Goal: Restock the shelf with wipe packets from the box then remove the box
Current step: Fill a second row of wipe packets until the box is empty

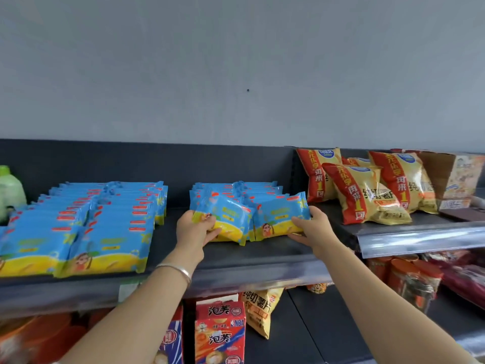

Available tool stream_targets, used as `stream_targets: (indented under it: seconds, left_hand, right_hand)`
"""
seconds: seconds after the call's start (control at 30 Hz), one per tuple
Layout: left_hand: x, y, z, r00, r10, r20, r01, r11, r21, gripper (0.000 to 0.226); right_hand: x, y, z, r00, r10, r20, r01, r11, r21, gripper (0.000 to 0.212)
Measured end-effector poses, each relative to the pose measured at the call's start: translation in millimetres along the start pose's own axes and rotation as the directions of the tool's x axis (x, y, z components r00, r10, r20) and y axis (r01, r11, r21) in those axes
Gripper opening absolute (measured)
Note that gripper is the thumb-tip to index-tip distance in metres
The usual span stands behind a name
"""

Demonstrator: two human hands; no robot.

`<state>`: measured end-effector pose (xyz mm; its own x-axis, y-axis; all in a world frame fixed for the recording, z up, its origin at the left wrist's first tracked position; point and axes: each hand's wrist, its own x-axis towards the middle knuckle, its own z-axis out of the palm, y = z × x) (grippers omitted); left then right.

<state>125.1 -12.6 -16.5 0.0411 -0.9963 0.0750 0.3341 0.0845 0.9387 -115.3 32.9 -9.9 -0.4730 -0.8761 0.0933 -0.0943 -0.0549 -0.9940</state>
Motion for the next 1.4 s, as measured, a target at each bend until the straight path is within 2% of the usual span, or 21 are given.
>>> stream_targets:
  seconds: [0.07,0.17,0.23,0.3,0.4,0.43,0.53,0.6,0.63,0.7,0.77,0.83,0.93,1.03,1.17,1.3,1.4]
  left_hand:
    - [7.4,-0.6,-4.8,0.995,0.097,0.011,-0.097,0.961,0.257,0.017]
    - [15.6,2.0,-12.8,0.959,0.244,0.147,-0.281,0.719,0.636,0.057]
    - [18.1,3.2,-13.9,0.937,0.243,0.251,-0.348,0.587,0.731,0.088]
    - [18.9,2.7,-11.6,0.929,0.181,0.322,-0.369,0.515,0.774,0.102]
    - [21.9,-2.4,-10.3,0.923,0.180,0.340,-0.384,0.393,0.835,0.091]
    - [21.5,-3.9,-10.7,0.923,0.191,0.334,-0.380,0.313,0.871,0.084]
    - [15.8,-5.3,-7.8,0.902,0.275,0.334,-0.342,-0.018,0.940,0.071]
    - [13.5,-6.5,-3.4,0.833,0.315,0.455,-0.411,-0.198,0.890,0.068]
    - [13.4,-7.8,-1.1,0.804,0.280,0.524,-0.468,-0.245,0.849,0.068]
    - [12.1,-10.5,4.5,0.795,0.158,0.586,-0.541,-0.253,0.802,0.064]
    - [8.2,-10.8,10.9,0.816,0.089,0.571,-0.541,-0.233,0.808,0.059]
    - [3.3,-9.7,17.5,0.826,0.110,0.553,-0.507,-0.287,0.813,0.065]
    - [-2.1,-12.1,26.7,0.779,0.220,0.587,-0.469,-0.416,0.779,0.066]
    - [-2.9,-17.9,32.9,0.755,0.249,0.607,-0.458,-0.462,0.760,0.061]
    - [0.8,-14.9,32.7,0.793,0.266,0.548,-0.403,-0.444,0.800,0.063]
    - [2.0,-15.3,28.8,0.862,0.270,0.429,-0.329,-0.348,0.878,0.067]
    - [2.7,-17.7,30.1,0.875,0.269,0.403,-0.322,-0.297,0.899,0.058]
  right_hand:
    - [6.2,1.4,0.1,0.999,-0.019,-0.027,0.016,0.992,-0.127,0.024]
    - [14.7,0.4,1.8,0.997,-0.057,-0.059,0.039,0.963,-0.266,0.033]
    - [18.6,-0.5,2.7,0.997,-0.055,-0.052,0.036,0.952,-0.303,0.043]
    - [21.1,-0.4,2.9,0.999,-0.037,-0.037,0.023,0.945,-0.326,0.052]
    - [25.3,1.8,3.3,1.000,-0.019,-0.008,0.015,0.934,-0.357,0.060]
    - [26.7,2.2,3.8,1.000,-0.015,0.002,0.014,0.928,-0.373,0.063]
    - [30.4,4.0,5.6,1.000,-0.026,-0.001,0.022,0.883,-0.468,0.071]
    - [32.6,7.5,6.0,0.999,-0.040,-0.015,0.026,0.852,-0.523,0.077]
    - [32.4,8.9,6.1,0.999,-0.045,-0.017,0.029,0.847,-0.531,0.079]
    - [31.9,12.7,6.0,0.998,-0.059,-0.010,0.044,0.846,-0.531,0.079]
    - [31.3,15.4,5.2,0.997,-0.078,-0.008,0.062,0.843,-0.534,0.077]
    - [30.6,16.6,5.1,0.996,-0.085,-0.013,0.064,0.841,-0.537,0.075]
    - [30.8,17.9,5.8,0.995,-0.100,-0.010,0.079,0.835,-0.544,0.083]
    - [31.4,19.2,6.9,0.990,-0.131,0.059,0.142,0.821,-0.553,0.096]
    - [33.2,21.3,9.9,0.984,-0.142,0.107,0.178,0.798,-0.576,0.096]
    - [35.1,23.0,13.5,0.982,-0.136,0.128,0.187,0.738,-0.648,0.101]
    - [34.9,22.5,14.8,0.978,-0.159,0.138,0.210,0.702,-0.680,0.104]
